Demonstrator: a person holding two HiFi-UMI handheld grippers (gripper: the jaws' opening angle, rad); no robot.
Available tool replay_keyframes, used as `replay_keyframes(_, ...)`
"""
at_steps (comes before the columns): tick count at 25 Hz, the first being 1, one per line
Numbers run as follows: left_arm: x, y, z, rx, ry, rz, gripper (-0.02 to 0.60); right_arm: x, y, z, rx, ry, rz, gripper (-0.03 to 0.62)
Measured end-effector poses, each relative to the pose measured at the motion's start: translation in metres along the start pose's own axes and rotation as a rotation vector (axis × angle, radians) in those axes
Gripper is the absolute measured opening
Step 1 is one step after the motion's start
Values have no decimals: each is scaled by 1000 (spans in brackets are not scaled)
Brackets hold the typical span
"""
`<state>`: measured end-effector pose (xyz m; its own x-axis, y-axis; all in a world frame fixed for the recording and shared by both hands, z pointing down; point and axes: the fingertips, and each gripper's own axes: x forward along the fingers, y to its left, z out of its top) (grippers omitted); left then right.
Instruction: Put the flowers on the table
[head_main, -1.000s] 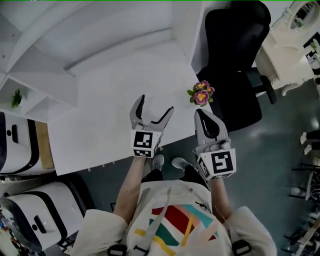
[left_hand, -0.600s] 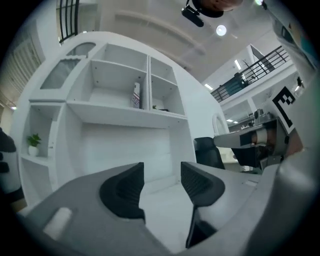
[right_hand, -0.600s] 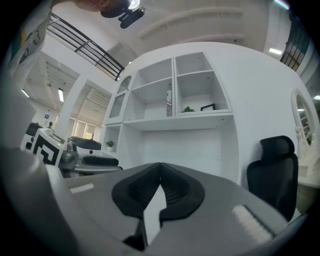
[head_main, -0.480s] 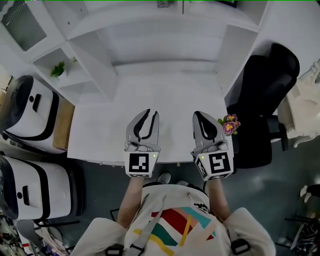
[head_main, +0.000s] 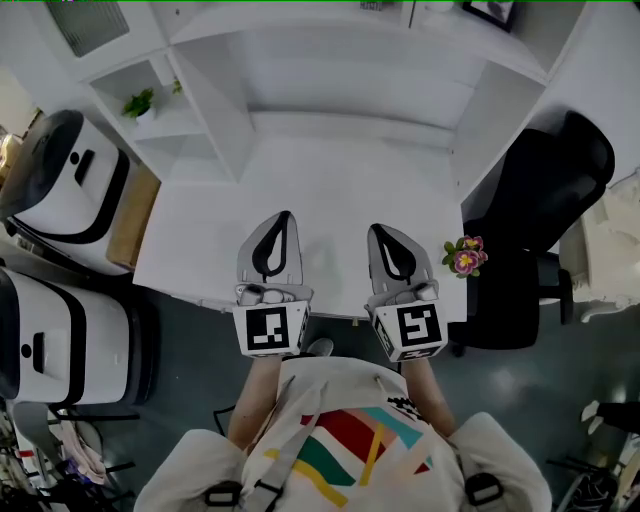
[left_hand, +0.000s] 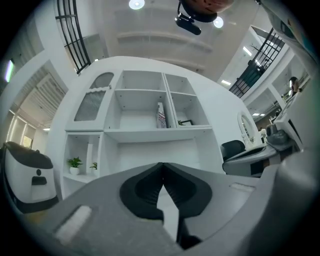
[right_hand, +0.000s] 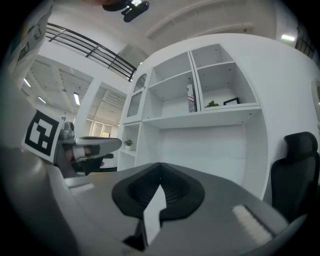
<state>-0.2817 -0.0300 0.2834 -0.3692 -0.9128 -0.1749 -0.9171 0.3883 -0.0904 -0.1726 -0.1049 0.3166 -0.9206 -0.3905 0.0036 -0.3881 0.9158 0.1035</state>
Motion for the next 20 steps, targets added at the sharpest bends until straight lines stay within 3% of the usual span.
replay_keyframes(6, -4, 11, 12, 3, -9, 28, 3, -6, -5, -9, 17, 24, -2, 0)
replay_keyframes(20, 1, 13, 18, 5, -19, 1, 3, -6, -12, -9, 18, 28, -24, 0)
